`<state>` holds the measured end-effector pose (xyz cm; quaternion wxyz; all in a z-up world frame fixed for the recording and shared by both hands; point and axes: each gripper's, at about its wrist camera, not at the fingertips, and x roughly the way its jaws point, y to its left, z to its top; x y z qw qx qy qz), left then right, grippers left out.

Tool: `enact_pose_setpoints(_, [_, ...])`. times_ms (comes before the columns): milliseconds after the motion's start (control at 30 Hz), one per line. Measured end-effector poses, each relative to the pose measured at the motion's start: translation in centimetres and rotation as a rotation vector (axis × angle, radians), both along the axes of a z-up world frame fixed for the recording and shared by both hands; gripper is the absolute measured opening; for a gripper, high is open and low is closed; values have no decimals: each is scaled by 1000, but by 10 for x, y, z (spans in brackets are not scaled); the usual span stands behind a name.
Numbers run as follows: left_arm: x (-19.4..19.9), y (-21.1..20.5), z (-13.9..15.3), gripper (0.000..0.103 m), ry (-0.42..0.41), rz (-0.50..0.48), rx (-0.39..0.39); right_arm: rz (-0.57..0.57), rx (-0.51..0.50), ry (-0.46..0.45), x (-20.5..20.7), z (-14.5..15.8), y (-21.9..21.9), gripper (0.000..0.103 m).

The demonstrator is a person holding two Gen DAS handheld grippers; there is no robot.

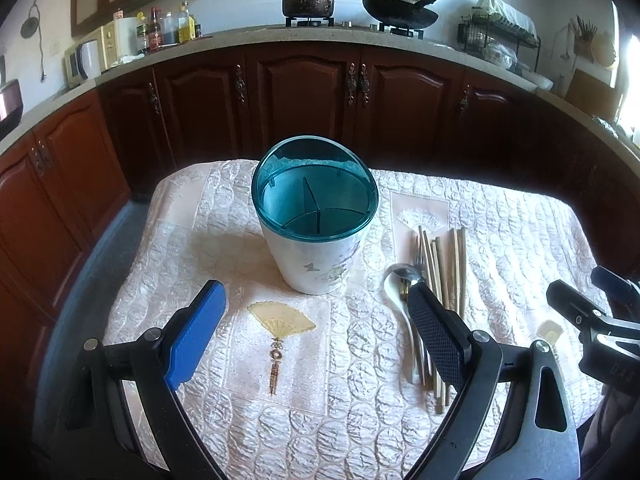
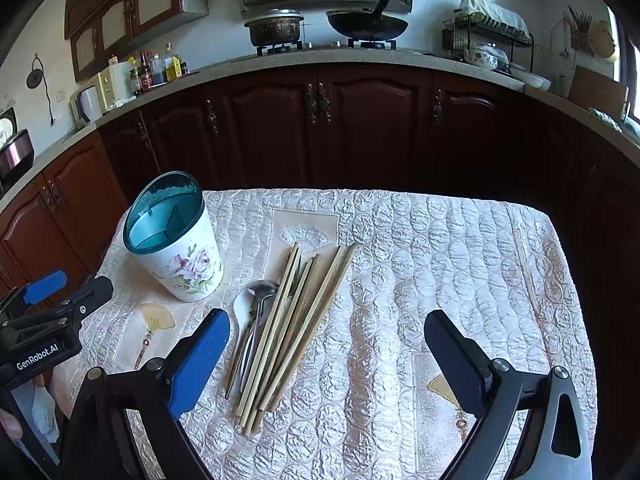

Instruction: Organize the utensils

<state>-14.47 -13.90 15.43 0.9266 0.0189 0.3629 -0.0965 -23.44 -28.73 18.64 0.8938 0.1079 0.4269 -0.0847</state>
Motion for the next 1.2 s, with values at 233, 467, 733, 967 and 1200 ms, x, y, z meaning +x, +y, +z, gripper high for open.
enact_pose_setpoints(233, [4, 2, -6, 92, 16, 8, -5, 3, 0, 17, 4, -7, 1, 98])
enact_pose_setpoints(467, [8, 1, -9, 92, 32, 9, -5, 4, 6, 33, 9, -13, -1, 98])
enact_pose_setpoints(733, [15, 3, -17, 92, 77, 4, -18, 11, 31, 77, 18, -32, -6, 91])
enact_pose_setpoints(967, [16, -2, -23, 92, 79, -3, 0, -3, 43, 106, 24, -42, -9, 90])
enact_pose_setpoints(1200, [19, -6, -27, 92, 83, -3, 8, 6, 43, 111, 27, -41, -6, 90])
